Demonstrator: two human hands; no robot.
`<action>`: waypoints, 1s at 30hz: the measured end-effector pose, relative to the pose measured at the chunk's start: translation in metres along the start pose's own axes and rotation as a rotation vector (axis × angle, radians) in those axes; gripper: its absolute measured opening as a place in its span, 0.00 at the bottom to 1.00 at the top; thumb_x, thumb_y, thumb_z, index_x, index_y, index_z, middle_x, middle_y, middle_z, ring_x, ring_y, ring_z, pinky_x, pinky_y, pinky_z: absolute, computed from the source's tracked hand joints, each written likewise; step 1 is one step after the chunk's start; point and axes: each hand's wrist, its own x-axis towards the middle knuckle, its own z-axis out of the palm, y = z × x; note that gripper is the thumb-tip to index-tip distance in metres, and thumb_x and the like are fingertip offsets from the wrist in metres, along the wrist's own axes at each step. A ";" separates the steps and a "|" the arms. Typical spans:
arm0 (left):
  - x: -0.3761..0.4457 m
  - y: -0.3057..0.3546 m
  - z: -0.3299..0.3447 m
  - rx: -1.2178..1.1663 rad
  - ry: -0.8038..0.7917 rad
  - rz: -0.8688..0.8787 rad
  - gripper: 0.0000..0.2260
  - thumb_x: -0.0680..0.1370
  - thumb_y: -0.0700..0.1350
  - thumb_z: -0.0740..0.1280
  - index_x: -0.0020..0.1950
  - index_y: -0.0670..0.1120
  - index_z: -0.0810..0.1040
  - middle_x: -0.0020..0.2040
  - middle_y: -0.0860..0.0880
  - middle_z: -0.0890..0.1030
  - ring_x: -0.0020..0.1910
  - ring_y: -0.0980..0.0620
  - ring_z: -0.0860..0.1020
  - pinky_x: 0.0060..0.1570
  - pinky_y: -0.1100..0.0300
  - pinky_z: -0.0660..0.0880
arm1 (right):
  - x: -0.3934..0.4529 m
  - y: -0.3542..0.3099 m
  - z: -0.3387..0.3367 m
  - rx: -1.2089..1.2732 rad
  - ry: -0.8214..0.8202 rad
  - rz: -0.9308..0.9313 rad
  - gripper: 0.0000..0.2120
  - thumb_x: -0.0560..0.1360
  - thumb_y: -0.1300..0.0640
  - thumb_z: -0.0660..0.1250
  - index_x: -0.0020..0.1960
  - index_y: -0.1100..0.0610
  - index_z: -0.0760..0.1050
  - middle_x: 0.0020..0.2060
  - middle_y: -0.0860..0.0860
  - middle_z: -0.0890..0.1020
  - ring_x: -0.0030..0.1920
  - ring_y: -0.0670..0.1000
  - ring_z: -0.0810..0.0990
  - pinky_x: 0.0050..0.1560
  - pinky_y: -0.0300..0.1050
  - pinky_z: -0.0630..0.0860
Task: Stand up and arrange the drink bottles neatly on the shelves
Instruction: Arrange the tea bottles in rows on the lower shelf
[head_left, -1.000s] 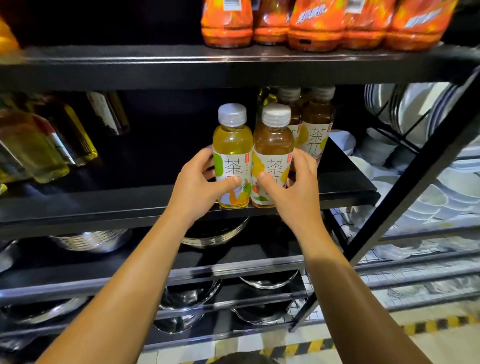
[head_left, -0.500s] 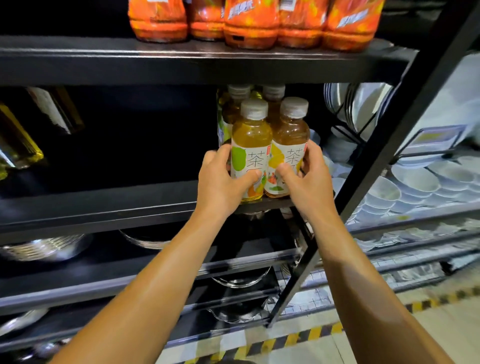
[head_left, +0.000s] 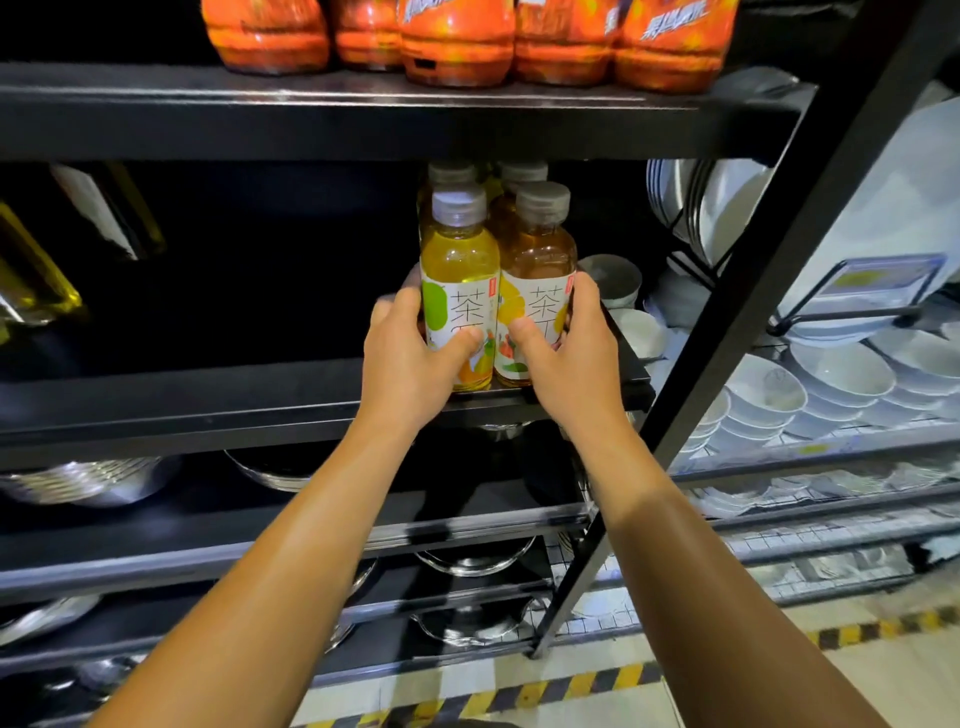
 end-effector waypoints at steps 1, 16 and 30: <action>0.001 -0.001 0.000 0.005 0.003 -0.006 0.26 0.73 0.52 0.74 0.69 0.50 0.72 0.58 0.51 0.72 0.53 0.59 0.72 0.43 0.74 0.65 | 0.001 0.000 0.000 -0.002 -0.003 -0.002 0.21 0.74 0.52 0.70 0.64 0.50 0.67 0.56 0.47 0.79 0.56 0.45 0.79 0.55 0.48 0.79; 0.020 0.010 0.003 0.021 -0.001 -0.058 0.32 0.75 0.48 0.73 0.76 0.51 0.64 0.67 0.47 0.71 0.61 0.53 0.73 0.54 0.66 0.67 | 0.023 -0.004 0.006 -0.106 -0.030 0.066 0.20 0.76 0.51 0.70 0.61 0.58 0.68 0.60 0.53 0.77 0.60 0.52 0.76 0.56 0.45 0.76; 0.033 0.003 -0.001 -0.253 -0.196 -0.052 0.34 0.76 0.57 0.67 0.78 0.57 0.57 0.73 0.52 0.70 0.68 0.54 0.72 0.66 0.53 0.73 | 0.036 0.003 -0.014 0.072 -0.287 0.153 0.27 0.76 0.49 0.69 0.71 0.51 0.64 0.60 0.44 0.75 0.62 0.46 0.74 0.64 0.46 0.72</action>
